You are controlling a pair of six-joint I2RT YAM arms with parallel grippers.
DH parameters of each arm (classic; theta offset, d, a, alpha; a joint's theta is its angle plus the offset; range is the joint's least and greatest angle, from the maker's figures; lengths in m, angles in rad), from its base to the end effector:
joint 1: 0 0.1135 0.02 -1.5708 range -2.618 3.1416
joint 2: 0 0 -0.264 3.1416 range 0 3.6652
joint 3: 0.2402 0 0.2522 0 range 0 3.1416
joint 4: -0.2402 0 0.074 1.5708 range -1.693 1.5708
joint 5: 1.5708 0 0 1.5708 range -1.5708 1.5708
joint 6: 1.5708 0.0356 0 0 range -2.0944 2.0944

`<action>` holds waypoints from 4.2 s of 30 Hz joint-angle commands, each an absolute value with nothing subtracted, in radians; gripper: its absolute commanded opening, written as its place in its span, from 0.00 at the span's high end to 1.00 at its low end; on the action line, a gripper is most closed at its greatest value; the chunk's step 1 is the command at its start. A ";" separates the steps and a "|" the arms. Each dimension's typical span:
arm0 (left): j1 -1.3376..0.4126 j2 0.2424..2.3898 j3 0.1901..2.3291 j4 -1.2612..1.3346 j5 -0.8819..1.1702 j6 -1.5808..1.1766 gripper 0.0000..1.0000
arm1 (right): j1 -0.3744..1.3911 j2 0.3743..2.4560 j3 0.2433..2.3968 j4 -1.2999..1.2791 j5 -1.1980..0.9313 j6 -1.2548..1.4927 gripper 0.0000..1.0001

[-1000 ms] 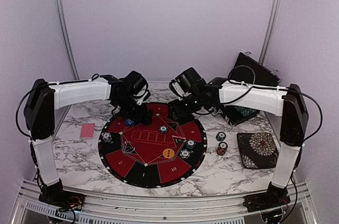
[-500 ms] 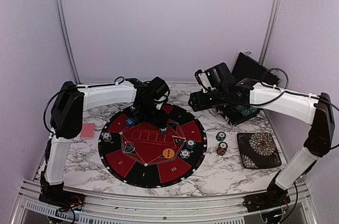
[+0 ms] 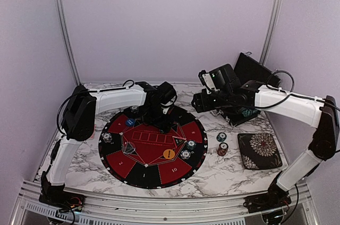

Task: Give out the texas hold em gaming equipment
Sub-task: Move the poker chips pile to the small blind area.

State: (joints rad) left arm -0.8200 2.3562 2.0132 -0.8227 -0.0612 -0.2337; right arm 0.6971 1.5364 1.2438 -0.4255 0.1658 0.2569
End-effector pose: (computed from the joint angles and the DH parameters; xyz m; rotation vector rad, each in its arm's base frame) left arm 0.3432 -0.3646 0.1736 0.7791 2.6409 -0.2115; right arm 0.2682 0.2169 0.2923 -0.4164 2.2581 0.3091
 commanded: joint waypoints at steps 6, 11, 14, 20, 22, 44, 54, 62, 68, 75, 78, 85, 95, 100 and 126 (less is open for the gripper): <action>-0.831 2.415 2.050 -0.868 -0.054 -0.196 0.27 | 0.690 1.507 1.243 -0.406 0.182 0.255 0.23; -0.832 2.430 2.060 -0.867 -0.052 -0.186 0.32 | 0.690 1.509 1.242 -0.406 0.184 0.259 0.23; -0.834 2.438 2.069 -0.867 -0.054 -0.181 0.36 | 0.689 1.508 1.242 -0.406 0.185 0.259 0.23; -0.836 2.439 2.063 -0.868 -0.062 -0.177 0.45 | 0.690 1.510 1.241 -0.408 0.189 0.264 0.23; -0.838 2.439 2.061 -0.868 -0.067 -0.172 0.50 | 0.690 1.509 1.240 -0.408 0.190 0.265 0.23; -0.829 2.442 2.037 -0.865 -0.187 -0.195 0.69 | 0.690 1.497 1.226 -0.420 0.194 0.276 0.23; -0.796 2.454 2.042 -0.853 -0.157 -0.203 0.70 | 0.689 1.496 1.218 -0.420 0.198 0.277 0.23; -0.752 2.464 2.045 -0.847 -0.144 -0.194 0.70 | 0.690 1.500 1.222 -0.421 0.202 0.274 0.23; -0.718 2.474 2.048 -0.841 -0.139 -0.167 0.70 | 0.690 1.506 1.231 -0.425 0.204 0.272 0.23; -0.683 2.496 2.084 -0.838 -0.127 -0.111 0.70 | 0.689 1.518 1.240 -0.426 0.206 0.275 0.23; -0.672 2.509 2.104 -0.839 -0.126 -0.083 0.70 | 0.690 1.526 1.250 -0.430 0.206 0.276 0.23; -0.630 2.540 2.149 -0.839 -0.121 -0.037 0.70 | 0.690 1.548 1.267 -0.438 0.206 0.275 0.23; -0.589 2.591 2.224 -0.839 -0.143 -0.021 0.70 | 0.690 1.583 1.301 -0.449 0.198 0.272 0.23; -0.564 2.606 2.247 -0.839 -0.146 -0.005 0.70 | 0.689 1.596 1.314 -0.457 0.196 0.272 0.23; -0.511 2.618 2.316 -0.835 -0.073 0.043 0.70 | 0.690 1.621 1.328 -0.472 0.181 0.282 0.23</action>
